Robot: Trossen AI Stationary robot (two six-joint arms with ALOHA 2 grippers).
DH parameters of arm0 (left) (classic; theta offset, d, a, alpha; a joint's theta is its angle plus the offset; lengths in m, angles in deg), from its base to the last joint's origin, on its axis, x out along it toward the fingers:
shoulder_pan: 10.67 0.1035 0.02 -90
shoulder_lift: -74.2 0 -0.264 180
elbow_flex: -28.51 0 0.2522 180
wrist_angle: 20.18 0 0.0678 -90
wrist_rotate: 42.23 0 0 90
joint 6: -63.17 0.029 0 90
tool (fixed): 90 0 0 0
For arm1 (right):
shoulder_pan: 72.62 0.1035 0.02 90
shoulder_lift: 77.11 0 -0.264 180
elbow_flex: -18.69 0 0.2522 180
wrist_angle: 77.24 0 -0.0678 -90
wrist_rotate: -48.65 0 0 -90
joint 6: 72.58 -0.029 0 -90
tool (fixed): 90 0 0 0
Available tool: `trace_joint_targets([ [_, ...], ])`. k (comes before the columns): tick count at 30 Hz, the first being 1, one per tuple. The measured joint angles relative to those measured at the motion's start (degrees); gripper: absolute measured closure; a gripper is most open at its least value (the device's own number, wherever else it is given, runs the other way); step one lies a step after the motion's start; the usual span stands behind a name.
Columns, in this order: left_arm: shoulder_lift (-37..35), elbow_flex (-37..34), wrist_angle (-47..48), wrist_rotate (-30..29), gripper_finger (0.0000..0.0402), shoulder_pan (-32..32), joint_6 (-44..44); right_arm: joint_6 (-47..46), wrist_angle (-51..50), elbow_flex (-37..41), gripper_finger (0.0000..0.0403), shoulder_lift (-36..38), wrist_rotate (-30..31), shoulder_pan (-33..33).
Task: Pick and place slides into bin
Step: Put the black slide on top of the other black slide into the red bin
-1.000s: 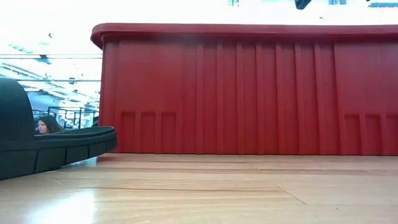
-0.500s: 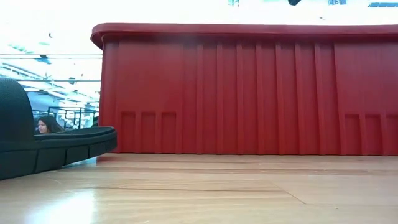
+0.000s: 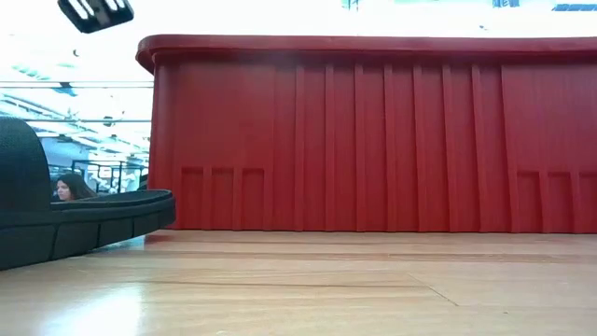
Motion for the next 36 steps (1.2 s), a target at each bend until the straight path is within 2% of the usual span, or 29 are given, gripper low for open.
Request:
trace_joint_targets([
  [3, 0.0, -3.05, -6.59, 0.16, 0.0307, 0.01, -1.75, 0.34, -1.3, 0.0, 0.0402, -0.04, -0.5, -0.04],
  [9, 0.59, -9.25, -27.64, 0.12, 0.026, 0.0, -4.67, -0.83, -3.76, -0.01, 0.0402, -0.05, -9.95, -0.02],
  [12, 0.59, -12.28, -34.99, 0.37, 0.0231, 0.0, -5.91, -2.86, -4.14, -0.02, 0.0401, 0.09, -11.26, -0.01],
  [18, 0.59, -17.87, -36.85, 2.22, 0.0172, -0.52, -14.15, -2.57, -6.56, -0.02, 0.0392, 0.22, -12.52, 0.07],
  [23, 0.59, -20.94, -37.33, 2.54, 0.014, -2.33, -16.45, -1.83, -8.24, -0.02, 0.039, 0.22, -12.5, 0.07],
  [33, 0.59, -25.79, -39.98, 3.59, 0.0133, -3.23, -12.94, -3.04, -8.41, -0.02, 0.039, 0.22, -12.38, 0.07],
  [36, 0.59, -27.36, -39.85, 0.54, 0.0133, -3.17, -12.71, -4.46, -8.27, -0.02, 0.039, 0.21, -12.18, 0.07],
])
